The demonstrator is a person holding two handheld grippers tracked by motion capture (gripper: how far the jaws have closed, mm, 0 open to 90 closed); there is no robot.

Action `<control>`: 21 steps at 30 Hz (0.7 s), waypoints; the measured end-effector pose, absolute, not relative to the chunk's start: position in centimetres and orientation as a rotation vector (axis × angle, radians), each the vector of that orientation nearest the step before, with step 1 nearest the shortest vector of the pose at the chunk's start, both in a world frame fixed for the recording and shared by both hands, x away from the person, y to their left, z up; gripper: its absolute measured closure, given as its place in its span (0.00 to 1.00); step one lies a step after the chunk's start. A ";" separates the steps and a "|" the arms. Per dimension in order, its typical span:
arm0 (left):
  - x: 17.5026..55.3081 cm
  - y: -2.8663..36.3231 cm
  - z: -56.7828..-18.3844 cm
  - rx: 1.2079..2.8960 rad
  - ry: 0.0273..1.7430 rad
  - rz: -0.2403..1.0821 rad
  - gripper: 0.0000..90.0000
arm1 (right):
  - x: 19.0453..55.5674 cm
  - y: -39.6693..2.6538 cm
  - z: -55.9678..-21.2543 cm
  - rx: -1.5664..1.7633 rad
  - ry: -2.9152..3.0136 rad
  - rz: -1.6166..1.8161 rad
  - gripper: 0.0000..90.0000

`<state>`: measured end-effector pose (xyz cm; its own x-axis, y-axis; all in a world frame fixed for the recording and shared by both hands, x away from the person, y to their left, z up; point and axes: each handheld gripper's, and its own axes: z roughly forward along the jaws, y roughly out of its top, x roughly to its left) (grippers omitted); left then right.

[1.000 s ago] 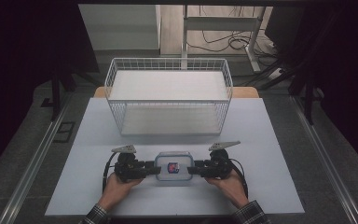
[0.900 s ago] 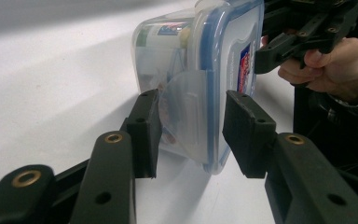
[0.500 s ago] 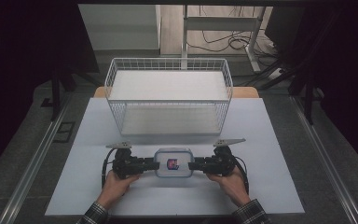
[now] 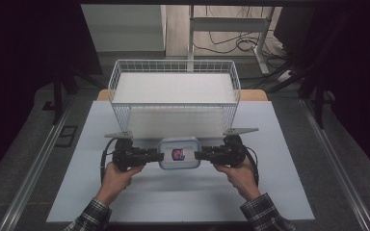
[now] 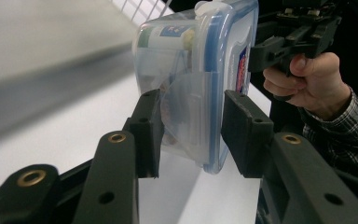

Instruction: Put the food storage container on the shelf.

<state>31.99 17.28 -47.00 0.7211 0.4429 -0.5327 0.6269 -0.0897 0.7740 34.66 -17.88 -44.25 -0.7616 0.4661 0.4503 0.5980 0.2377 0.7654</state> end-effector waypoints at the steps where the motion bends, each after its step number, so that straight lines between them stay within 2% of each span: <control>1: 32.1 17.3 -46.3 1.722 0.856 -0.181 0.66 | 34.8 -17.9 -43.9 -1.022 -2.368 -1.564 0.64; 21: 36.4 18.2 -37.1 1.695 0.840 -0.093 0.65 | 39.2 -16.9 -35.2 -0.989 -2.367 -1.670 0.64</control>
<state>36.45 18.24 -37.07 0.7376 0.4766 -0.4783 0.5696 -0.0589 0.8198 39.17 -16.90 -35.24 -0.7883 0.4550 0.4142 0.5428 0.1971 0.8164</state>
